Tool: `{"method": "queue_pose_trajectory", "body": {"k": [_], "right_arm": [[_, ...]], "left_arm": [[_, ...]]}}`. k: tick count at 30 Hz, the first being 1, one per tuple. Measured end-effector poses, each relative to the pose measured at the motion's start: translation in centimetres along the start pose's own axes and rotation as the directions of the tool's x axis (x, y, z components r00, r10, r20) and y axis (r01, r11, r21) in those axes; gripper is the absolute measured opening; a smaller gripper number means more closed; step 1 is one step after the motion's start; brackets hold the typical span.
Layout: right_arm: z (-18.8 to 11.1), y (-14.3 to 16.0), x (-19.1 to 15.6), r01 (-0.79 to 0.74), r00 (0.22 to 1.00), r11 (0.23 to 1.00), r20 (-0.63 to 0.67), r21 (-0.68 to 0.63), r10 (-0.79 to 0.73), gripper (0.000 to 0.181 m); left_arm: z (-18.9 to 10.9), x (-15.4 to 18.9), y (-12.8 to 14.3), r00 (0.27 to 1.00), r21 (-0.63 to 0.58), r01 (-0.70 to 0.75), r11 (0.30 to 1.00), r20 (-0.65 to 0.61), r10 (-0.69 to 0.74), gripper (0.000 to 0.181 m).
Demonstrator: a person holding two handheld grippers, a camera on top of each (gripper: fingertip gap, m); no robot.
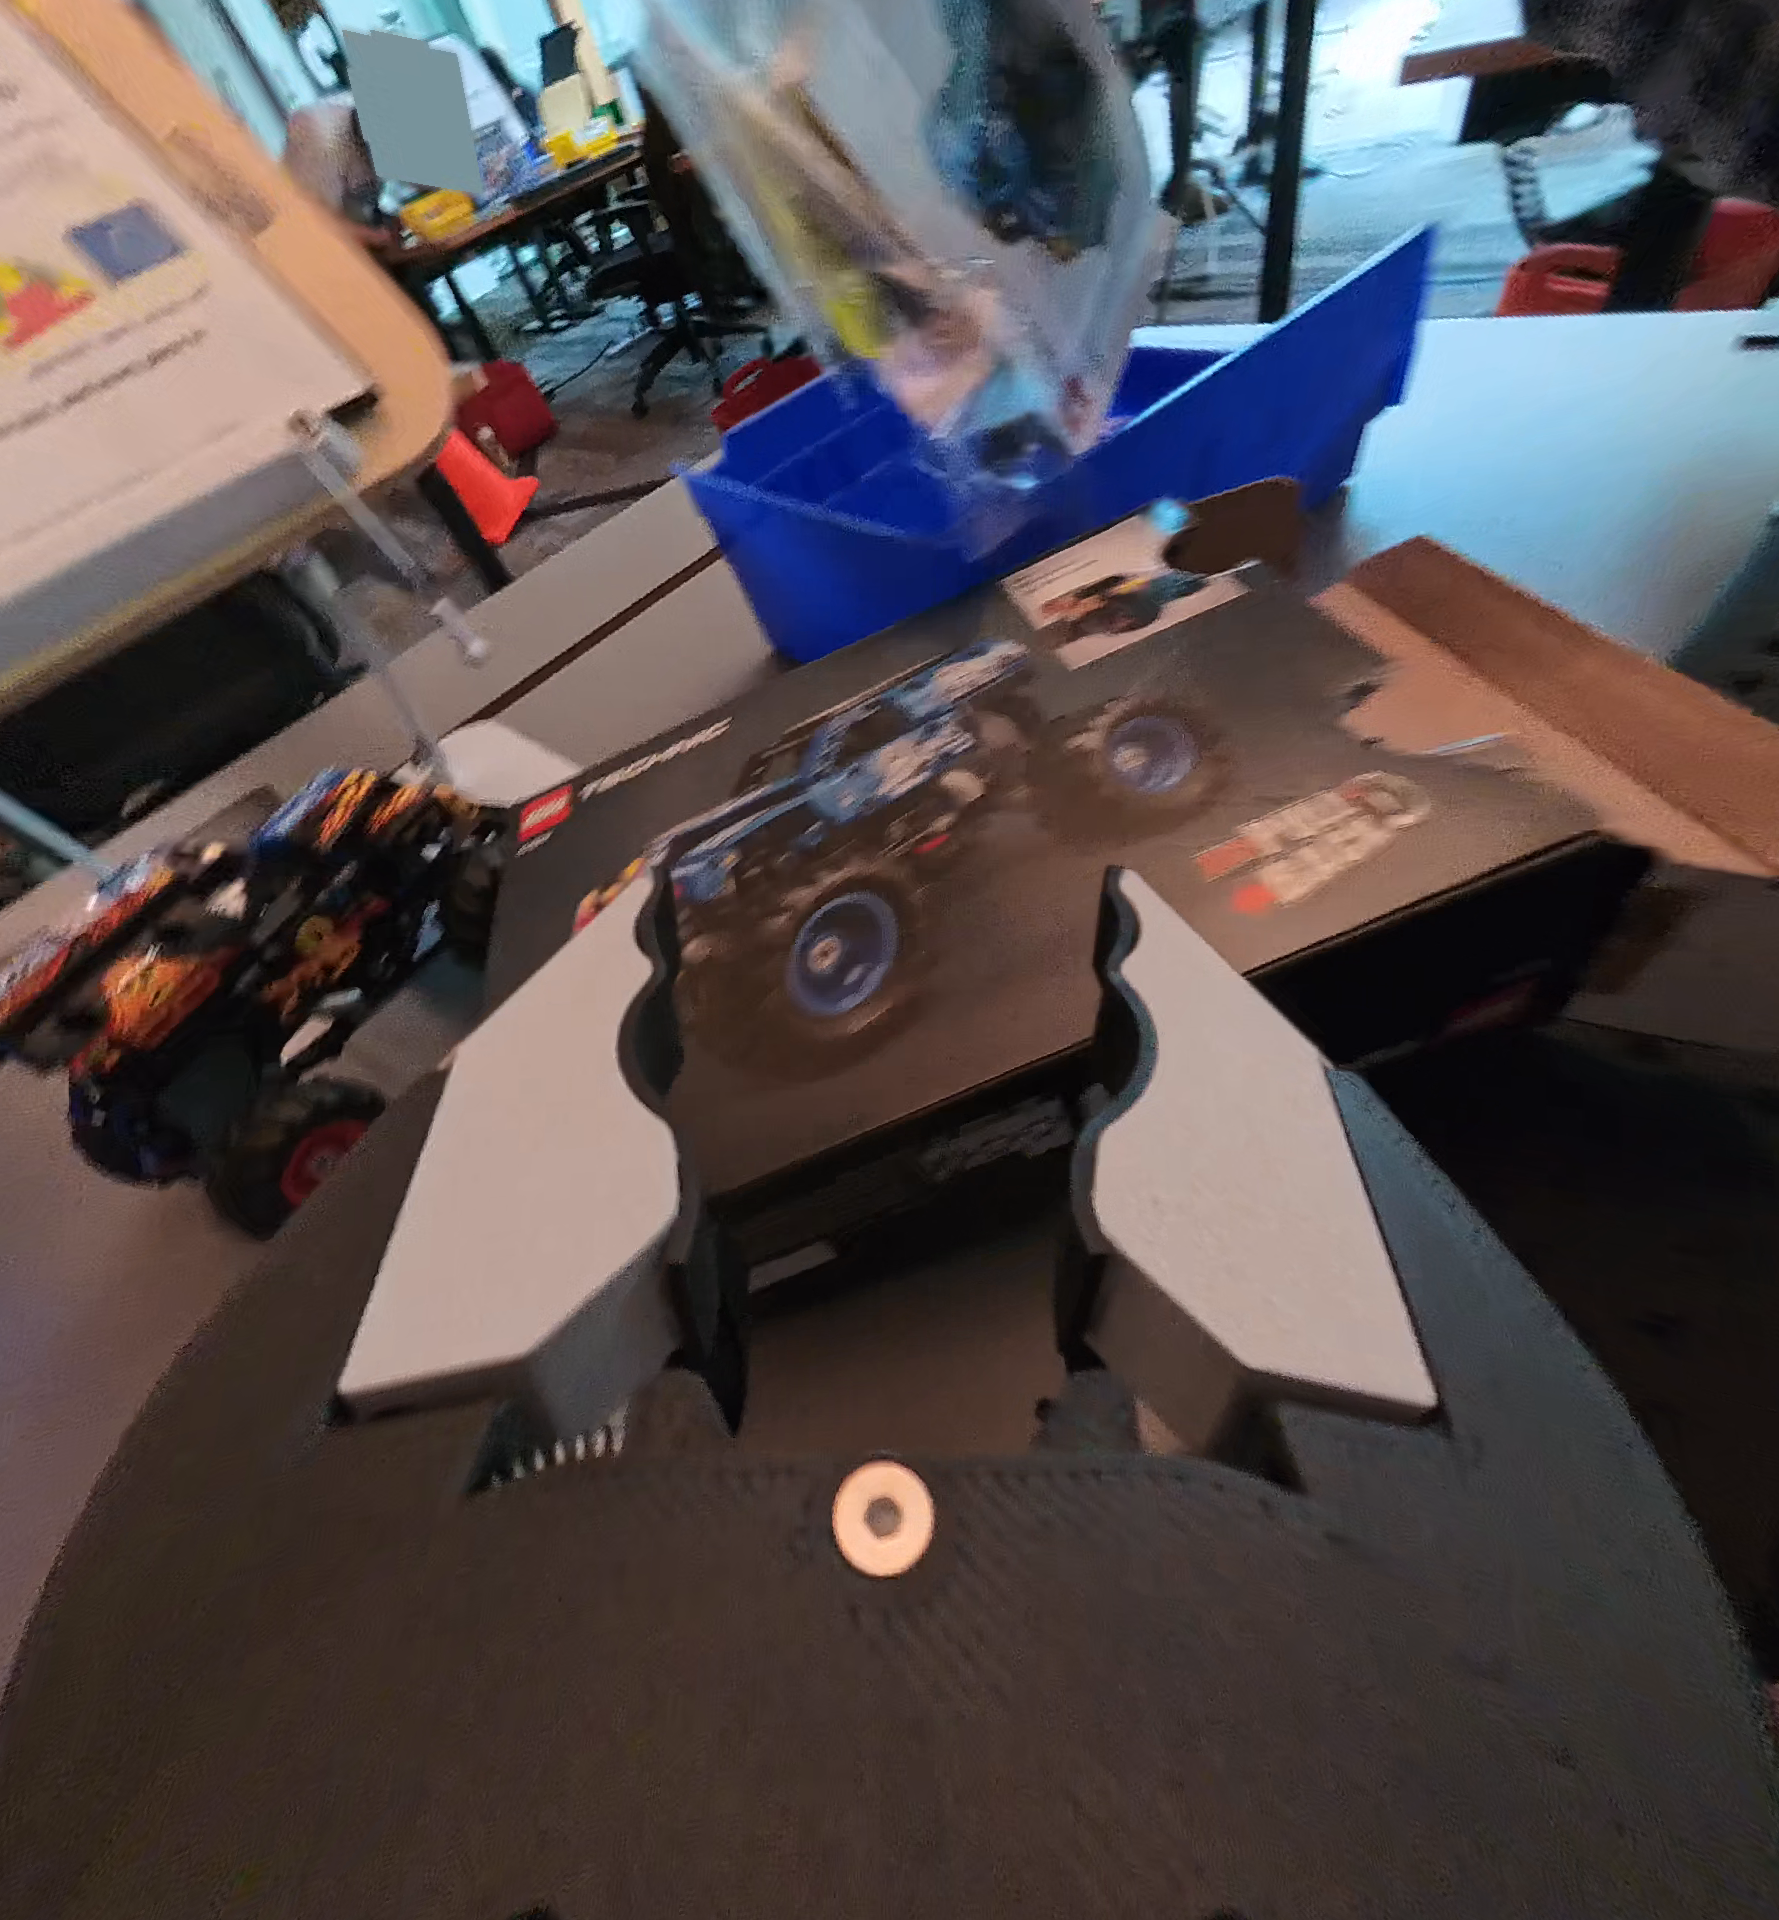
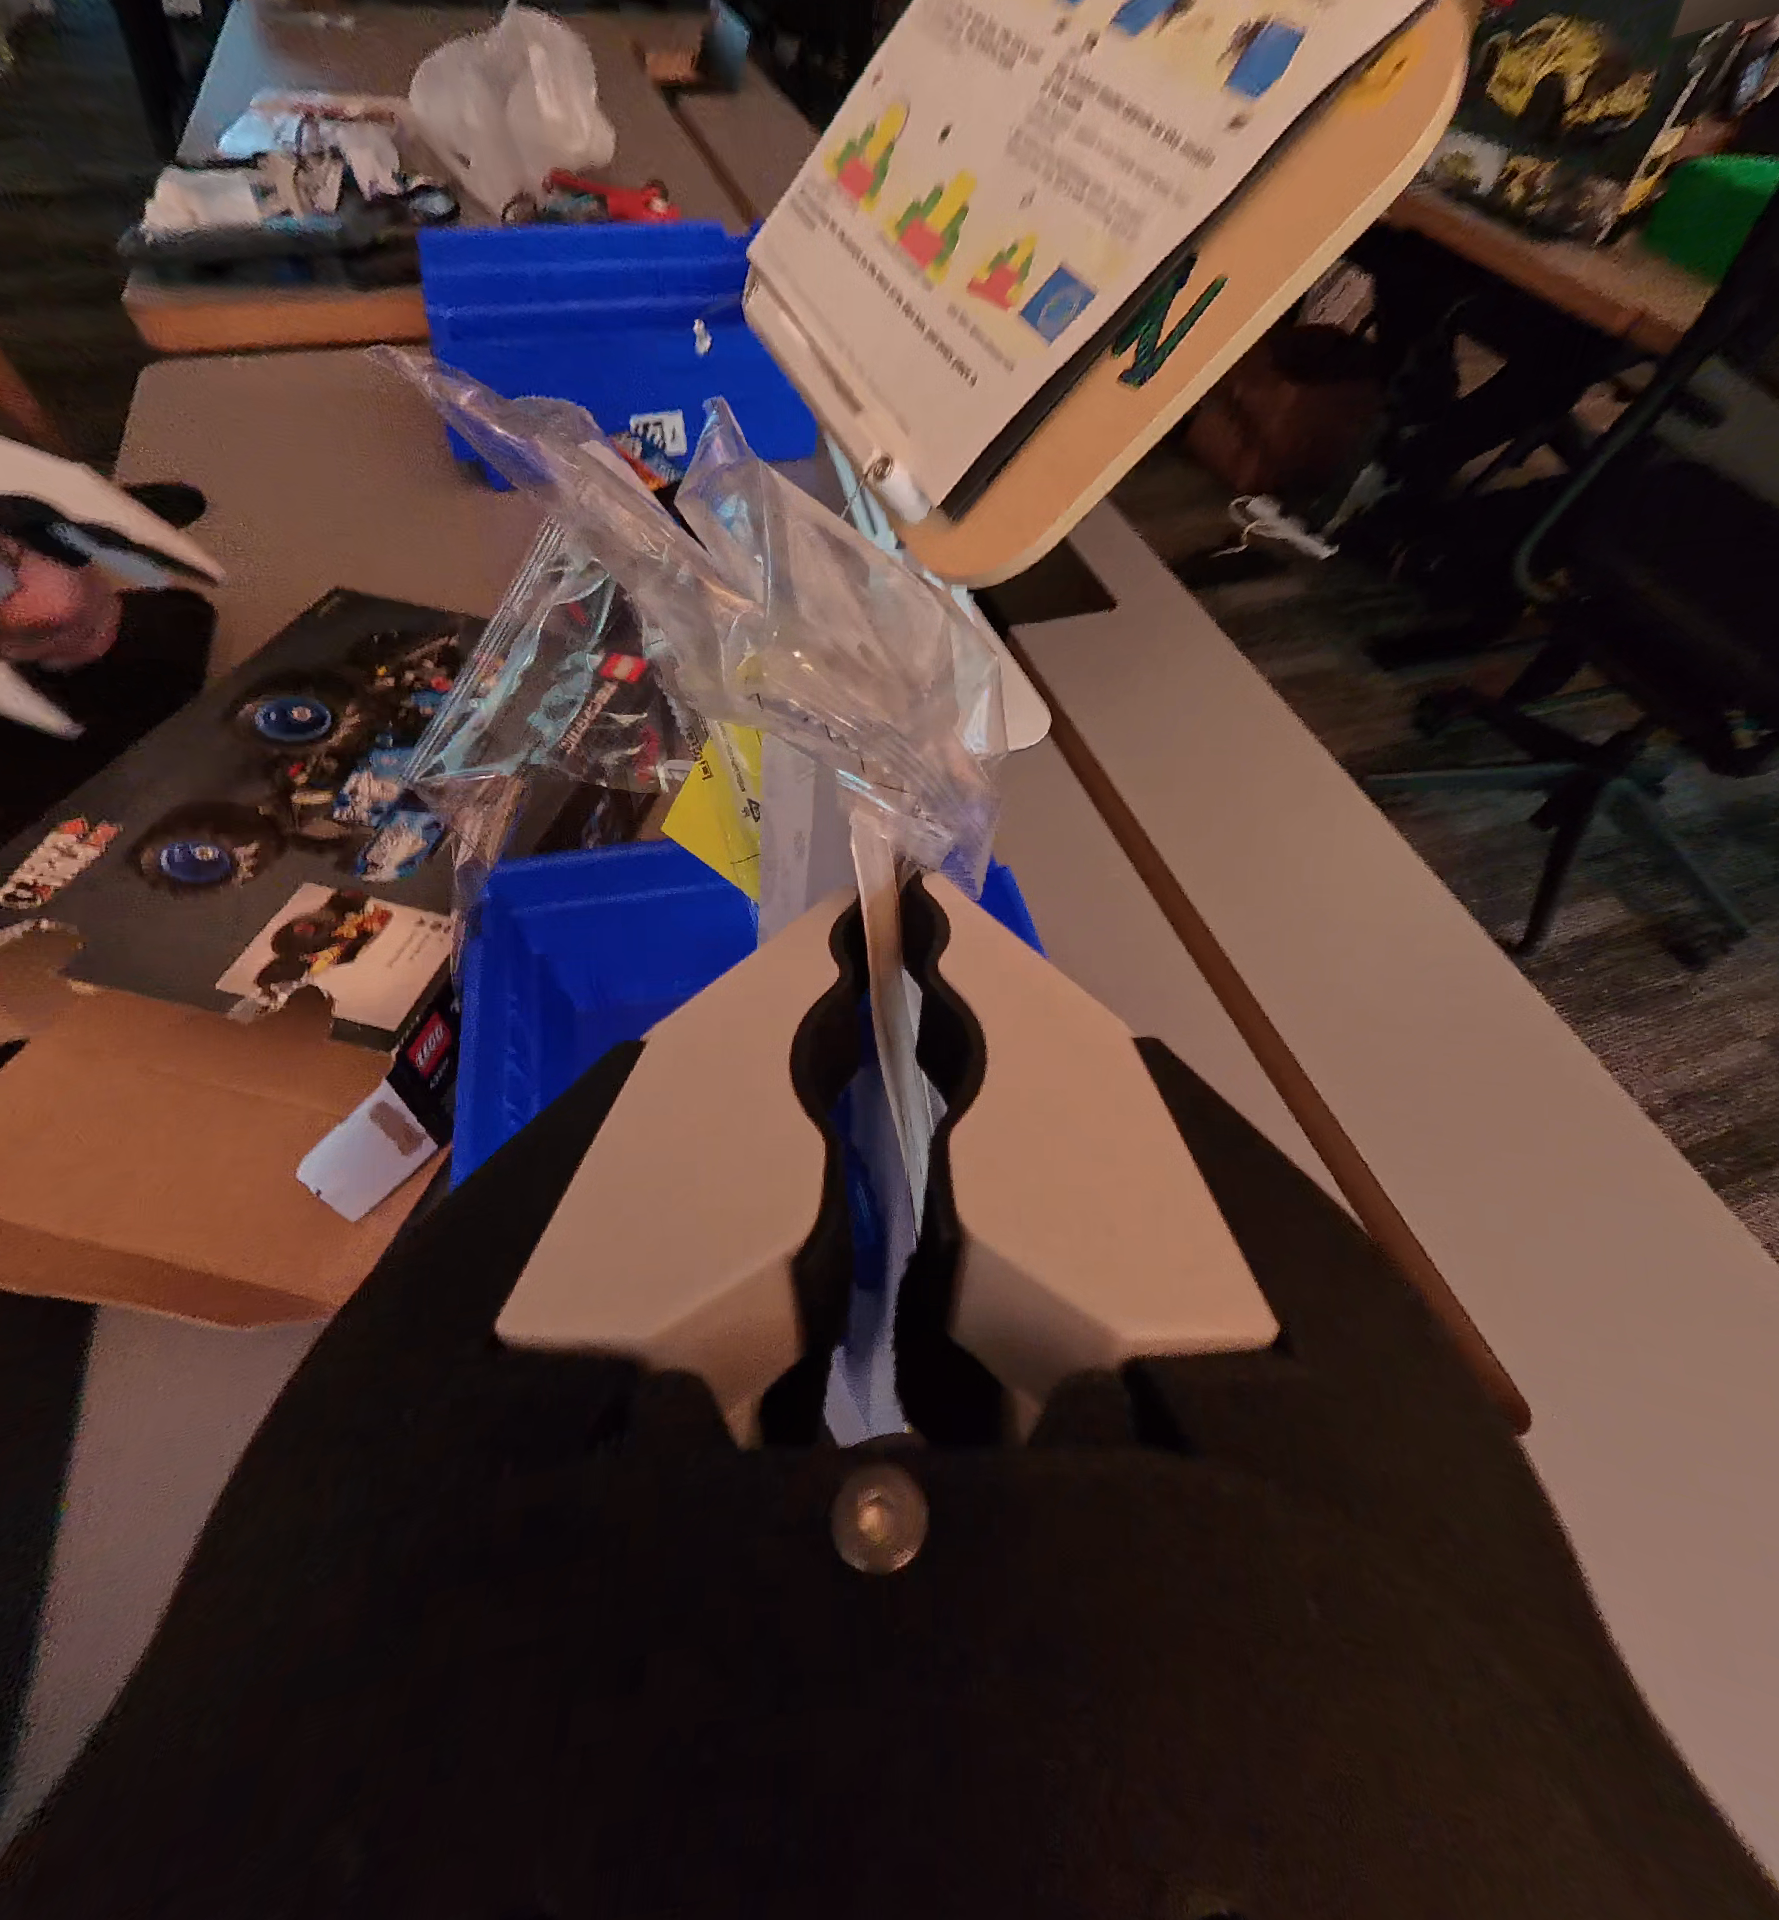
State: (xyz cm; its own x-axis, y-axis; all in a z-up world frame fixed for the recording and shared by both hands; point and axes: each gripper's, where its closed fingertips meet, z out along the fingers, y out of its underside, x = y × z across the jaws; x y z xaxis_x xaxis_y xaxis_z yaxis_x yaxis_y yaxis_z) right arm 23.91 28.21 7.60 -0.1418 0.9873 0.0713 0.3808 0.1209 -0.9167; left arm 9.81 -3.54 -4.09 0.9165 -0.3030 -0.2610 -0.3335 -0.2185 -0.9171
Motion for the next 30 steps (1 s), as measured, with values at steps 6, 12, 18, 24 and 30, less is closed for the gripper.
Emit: {"method": "queue_pose_trajectory", "body": {"k": [6, 12, 18, 24, 30], "right_arm": [[-2.1, -3.2, -1.5, 0.012, 0.998, 0.997, -0.066, 0.070, -0.007, 0.002], [-4.3, -6.0, -5.2, 0.045, 0.996, 0.988, -0.080, 0.145, -0.033, 0.001], [-5.8, -6.8, -8.4, 0.058, 0.997, 0.979, -0.069, 0.196, -0.045, 0.001], [-7.0, -7.6, -12.1, 0.068, 0.998, 0.963, -0.023, 0.259, -0.064, 0.002], [-7.7, -8.3, -15.8, 0.068, 0.997, 0.945, 0.021, 0.319, -0.079, 0.002]], "left_arm": [[1.4, 7.4, -3.1, 0.984, -0.039, -0.153, 0.988, -0.097, 0.148, 0.102], [4.2, 11.8, -0.6, 0.984, -0.205, -0.152, 0.967, -0.122, 0.129, 0.105], [4.7, 11.7, -0.1, 0.992, -0.222, -0.122, 0.967, -0.046, 0.114, 0.046], [4.8, 11.9, -0.3, 0.981, -0.202, -0.196, 0.960, -0.021, 0.195, 0.014], [4.5, 11.9, -1.5, 0.970, -0.169, -0.238, 0.956, 0.015, 0.244, 0.000]]}}
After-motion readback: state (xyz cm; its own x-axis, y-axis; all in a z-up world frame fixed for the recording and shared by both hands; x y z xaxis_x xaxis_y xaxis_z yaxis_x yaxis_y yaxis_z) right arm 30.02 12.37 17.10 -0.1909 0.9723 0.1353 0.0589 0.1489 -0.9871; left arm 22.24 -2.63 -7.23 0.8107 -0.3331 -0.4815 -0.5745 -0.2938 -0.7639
